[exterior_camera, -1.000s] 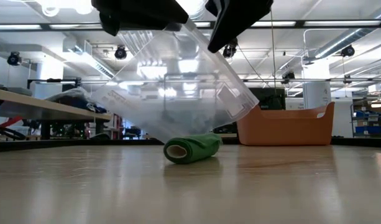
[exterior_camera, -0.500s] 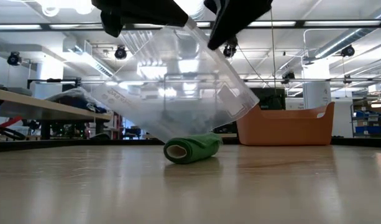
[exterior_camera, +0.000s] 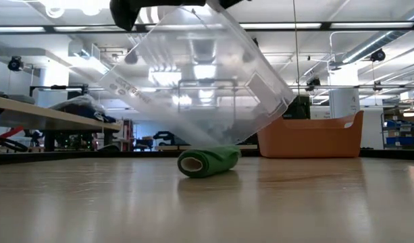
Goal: Roll bandage
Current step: Open the transparent zip bag
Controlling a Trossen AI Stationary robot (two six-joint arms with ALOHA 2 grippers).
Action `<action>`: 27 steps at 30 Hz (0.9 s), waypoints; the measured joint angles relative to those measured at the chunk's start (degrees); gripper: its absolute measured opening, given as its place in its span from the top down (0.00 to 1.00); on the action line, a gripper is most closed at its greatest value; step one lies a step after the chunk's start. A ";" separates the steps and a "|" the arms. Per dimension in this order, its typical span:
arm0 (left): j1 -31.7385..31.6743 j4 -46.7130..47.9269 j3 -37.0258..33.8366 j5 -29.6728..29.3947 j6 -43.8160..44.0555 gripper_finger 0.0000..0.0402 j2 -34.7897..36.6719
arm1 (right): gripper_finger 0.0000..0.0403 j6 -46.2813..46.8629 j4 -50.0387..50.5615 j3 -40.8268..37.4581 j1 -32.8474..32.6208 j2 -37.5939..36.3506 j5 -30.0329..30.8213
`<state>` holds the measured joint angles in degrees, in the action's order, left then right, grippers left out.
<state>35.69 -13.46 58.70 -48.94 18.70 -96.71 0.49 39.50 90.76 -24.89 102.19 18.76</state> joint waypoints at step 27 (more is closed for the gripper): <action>0.28 -6.63 0.11 1.96 -4.72 1.00 0.02 | 0.87 1.49 -2.56 0.00 0.03 -0.81 -5.26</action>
<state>35.97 -20.10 58.81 -46.98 13.98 -96.68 1.98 36.94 90.76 -24.86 101.38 13.50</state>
